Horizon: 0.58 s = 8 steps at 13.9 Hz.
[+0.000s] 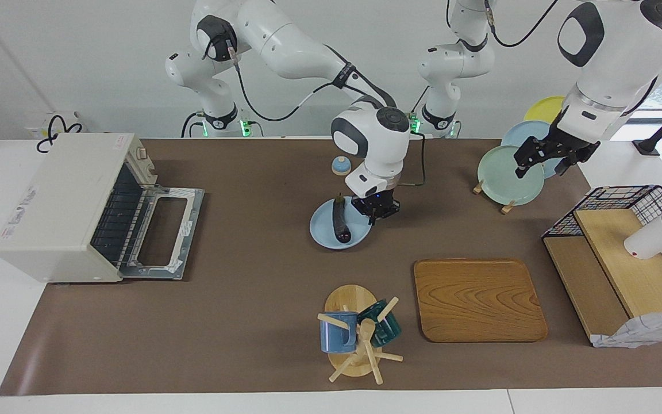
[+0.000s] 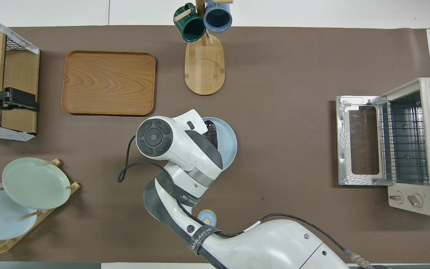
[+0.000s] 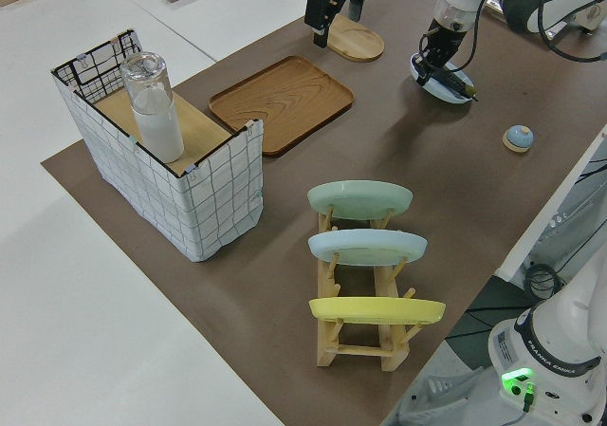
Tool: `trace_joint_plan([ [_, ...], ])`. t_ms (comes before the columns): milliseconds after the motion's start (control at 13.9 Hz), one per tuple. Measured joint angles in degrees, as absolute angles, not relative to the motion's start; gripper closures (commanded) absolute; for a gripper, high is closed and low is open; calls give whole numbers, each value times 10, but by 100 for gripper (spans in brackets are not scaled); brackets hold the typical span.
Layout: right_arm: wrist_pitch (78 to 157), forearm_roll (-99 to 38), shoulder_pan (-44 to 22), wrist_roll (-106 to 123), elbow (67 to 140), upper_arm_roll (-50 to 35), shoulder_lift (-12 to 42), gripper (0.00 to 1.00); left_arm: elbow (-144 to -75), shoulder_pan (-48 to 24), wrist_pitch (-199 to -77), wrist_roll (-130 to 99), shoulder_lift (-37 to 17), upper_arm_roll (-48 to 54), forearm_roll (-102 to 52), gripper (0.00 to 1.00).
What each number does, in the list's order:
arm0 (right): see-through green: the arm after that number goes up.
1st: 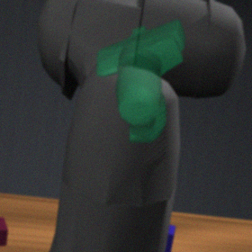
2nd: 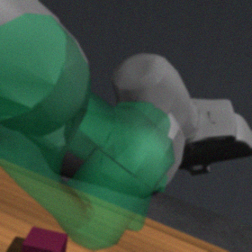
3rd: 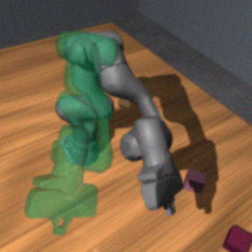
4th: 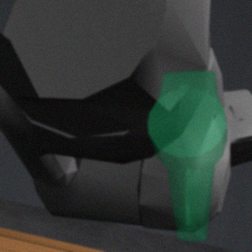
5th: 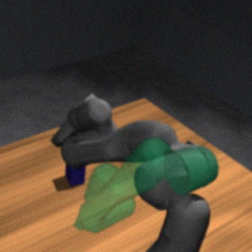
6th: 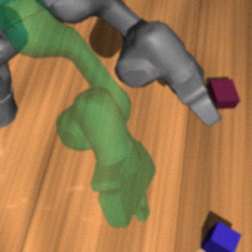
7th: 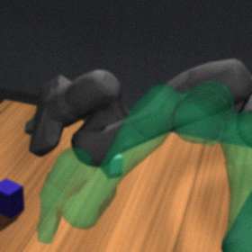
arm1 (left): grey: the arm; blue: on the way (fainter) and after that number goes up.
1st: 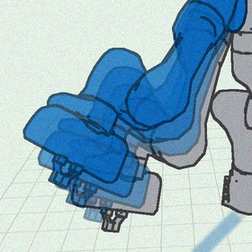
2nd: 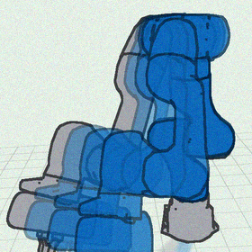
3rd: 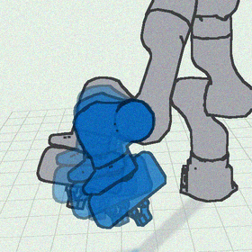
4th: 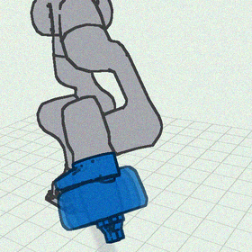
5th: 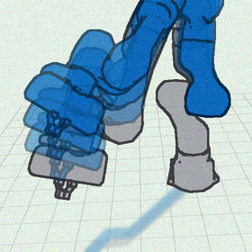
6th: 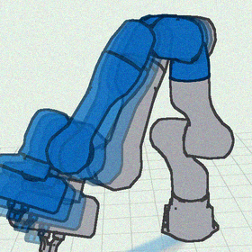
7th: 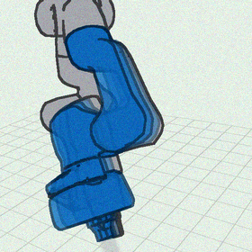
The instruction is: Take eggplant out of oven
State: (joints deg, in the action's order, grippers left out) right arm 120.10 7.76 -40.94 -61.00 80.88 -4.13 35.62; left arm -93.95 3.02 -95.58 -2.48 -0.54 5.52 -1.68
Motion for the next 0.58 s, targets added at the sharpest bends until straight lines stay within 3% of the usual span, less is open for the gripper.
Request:
trace_joint_plan([
  [144,1231,78,-408,-610,816,-40,356,65,-941,30,-966,-25,-5,56,-17,0],
  [289,1233,79,-408,-609,816,-39,356,67,-944,30,-972,-25,-6,61,-17,0],
  [577,1109,82,-373,-543,809,-28,306,90,-950,26,-971,-25,-6,65,-17,0],
])
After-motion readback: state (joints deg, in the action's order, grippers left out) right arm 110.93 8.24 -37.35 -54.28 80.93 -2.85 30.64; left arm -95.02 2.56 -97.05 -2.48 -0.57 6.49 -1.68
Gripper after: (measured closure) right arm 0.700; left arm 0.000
